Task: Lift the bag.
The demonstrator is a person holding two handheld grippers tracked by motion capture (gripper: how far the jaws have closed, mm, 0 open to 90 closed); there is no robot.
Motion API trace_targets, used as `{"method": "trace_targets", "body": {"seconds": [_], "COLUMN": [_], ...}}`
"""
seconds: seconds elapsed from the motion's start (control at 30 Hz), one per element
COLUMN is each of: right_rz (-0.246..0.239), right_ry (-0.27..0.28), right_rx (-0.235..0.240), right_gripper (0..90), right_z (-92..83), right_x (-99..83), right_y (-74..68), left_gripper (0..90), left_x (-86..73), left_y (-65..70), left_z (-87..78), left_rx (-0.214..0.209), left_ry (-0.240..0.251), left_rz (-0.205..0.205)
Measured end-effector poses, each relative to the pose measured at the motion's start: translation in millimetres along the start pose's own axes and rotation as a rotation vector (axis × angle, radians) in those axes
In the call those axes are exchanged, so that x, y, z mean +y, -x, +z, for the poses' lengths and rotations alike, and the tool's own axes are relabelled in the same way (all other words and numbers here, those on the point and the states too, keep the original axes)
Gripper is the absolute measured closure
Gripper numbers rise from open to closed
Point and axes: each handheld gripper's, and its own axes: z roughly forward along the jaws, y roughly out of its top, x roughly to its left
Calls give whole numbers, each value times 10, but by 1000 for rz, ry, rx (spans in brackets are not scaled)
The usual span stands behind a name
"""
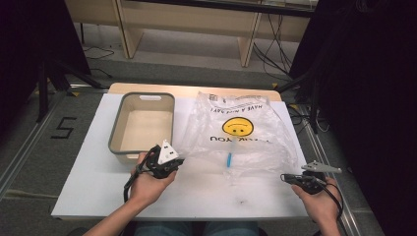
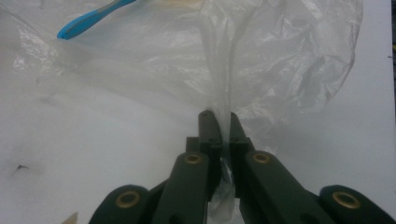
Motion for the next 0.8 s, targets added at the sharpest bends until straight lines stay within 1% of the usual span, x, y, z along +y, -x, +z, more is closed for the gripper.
{"method": "trace_targets", "body": {"seconds": [0.1, 0.23, 0.4, 0.63, 0.8], "right_rz": [5, 8, -3, -14, -24], "right_ry": [5, 19, 42, 98, 150], "right_rx": [-3, -9, -14, -34, -46], "right_gripper": [900, 900, 900, 900, 900], "right_z": [-11, -32, -80, -168, -219], "right_x": [3, 11, 49, 110, 136], "right_y": [11, 11, -8, -24, -34], "left_gripper": [894, 894, 894, 894, 894], "left_x": [10, 36, 69, 120, 147], "left_y": [-20, -27, -63, -120, -148], "left_z": [-12, -42, -87, -160, -199], "left_rx": [6, 16, 31, 57, 73], "left_ry": [7, 26, 45, 82, 111], "left_rz": [-3, 6, 4, -8, -9]}}
